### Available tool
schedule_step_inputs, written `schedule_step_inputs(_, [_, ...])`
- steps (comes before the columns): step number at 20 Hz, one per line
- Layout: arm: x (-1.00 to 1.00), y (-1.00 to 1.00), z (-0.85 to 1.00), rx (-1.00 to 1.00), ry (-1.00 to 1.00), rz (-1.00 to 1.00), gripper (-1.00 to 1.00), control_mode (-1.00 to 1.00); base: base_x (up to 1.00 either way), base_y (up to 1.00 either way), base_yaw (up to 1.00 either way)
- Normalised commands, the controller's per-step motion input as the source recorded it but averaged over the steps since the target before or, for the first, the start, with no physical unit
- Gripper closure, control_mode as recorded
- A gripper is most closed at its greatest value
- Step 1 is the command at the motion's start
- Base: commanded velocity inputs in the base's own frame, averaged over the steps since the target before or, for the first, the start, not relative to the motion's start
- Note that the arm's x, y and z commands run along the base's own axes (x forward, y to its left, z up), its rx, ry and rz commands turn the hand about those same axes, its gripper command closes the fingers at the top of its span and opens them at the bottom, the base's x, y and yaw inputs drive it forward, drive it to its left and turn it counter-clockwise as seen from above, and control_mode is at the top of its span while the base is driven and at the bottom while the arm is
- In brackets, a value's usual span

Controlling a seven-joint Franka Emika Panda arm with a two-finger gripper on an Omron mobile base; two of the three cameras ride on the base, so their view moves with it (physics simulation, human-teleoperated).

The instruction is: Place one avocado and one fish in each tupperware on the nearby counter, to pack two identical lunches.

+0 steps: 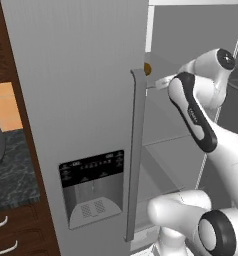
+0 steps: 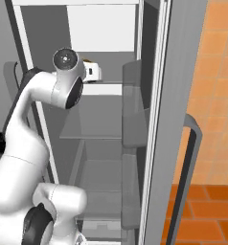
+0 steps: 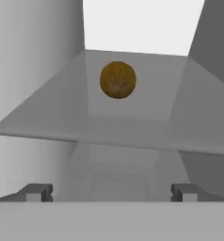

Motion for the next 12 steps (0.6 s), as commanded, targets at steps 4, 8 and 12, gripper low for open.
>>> schedule_step_inputs(4, [0.66,0.1,0.11,0.0,0.24,0.0,-1.0,-1.0,0.0,0.0,0.0])
schedule_step_inputs(8, [0.63,0.04,0.0,0.0,0.0,0.0,-1.0,-1.0,0.0,0.0,0.0])
schedule_step_inputs(12, [0.63,0.35,-0.03,0.0,0.04,0.0,-1.0,-1.0,0.0,0.0,0.0])
